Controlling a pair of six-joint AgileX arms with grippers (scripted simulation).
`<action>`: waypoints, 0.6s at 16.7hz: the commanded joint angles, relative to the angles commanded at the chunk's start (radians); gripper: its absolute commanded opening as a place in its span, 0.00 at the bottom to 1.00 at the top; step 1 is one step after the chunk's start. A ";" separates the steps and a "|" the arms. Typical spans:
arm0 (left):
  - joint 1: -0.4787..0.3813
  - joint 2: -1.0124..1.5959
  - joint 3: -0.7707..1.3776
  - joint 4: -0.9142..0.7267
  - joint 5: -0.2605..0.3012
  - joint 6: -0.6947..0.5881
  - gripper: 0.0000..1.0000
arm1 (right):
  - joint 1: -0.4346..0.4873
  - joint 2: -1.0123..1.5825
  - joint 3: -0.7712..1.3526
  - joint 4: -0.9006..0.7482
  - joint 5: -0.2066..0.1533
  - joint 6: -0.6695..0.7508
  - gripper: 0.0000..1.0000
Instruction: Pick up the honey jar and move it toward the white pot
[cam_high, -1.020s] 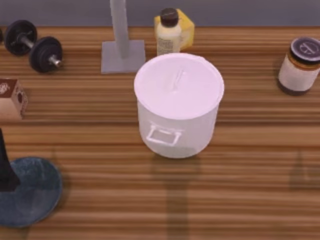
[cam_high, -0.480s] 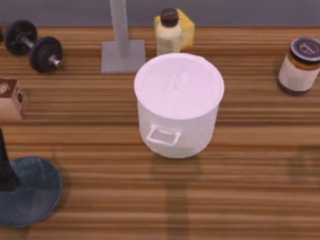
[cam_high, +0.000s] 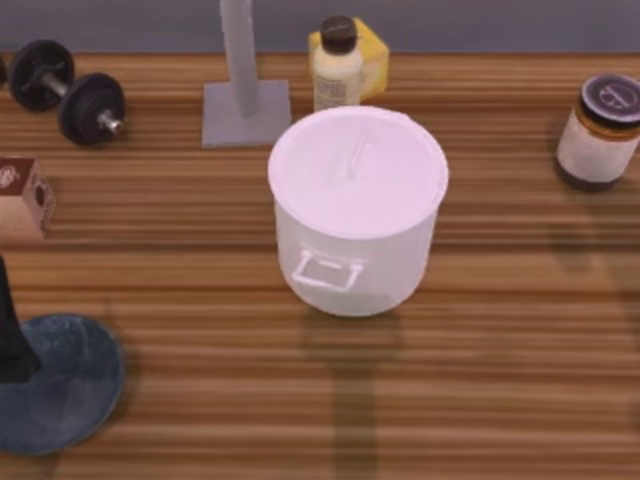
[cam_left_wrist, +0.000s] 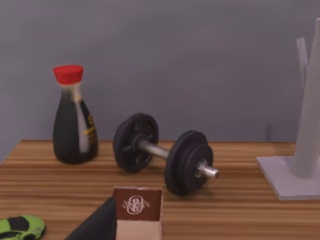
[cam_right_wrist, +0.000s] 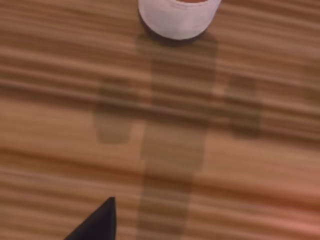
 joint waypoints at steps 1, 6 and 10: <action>0.000 0.000 0.000 0.000 0.000 0.000 1.00 | 0.000 0.098 0.105 -0.051 -0.003 -0.018 1.00; 0.000 0.000 0.000 0.000 0.000 0.000 1.00 | 0.001 0.580 0.636 -0.284 -0.022 -0.109 1.00; 0.000 0.000 0.000 0.000 0.000 0.000 1.00 | 0.005 0.931 1.025 -0.435 -0.039 -0.175 1.00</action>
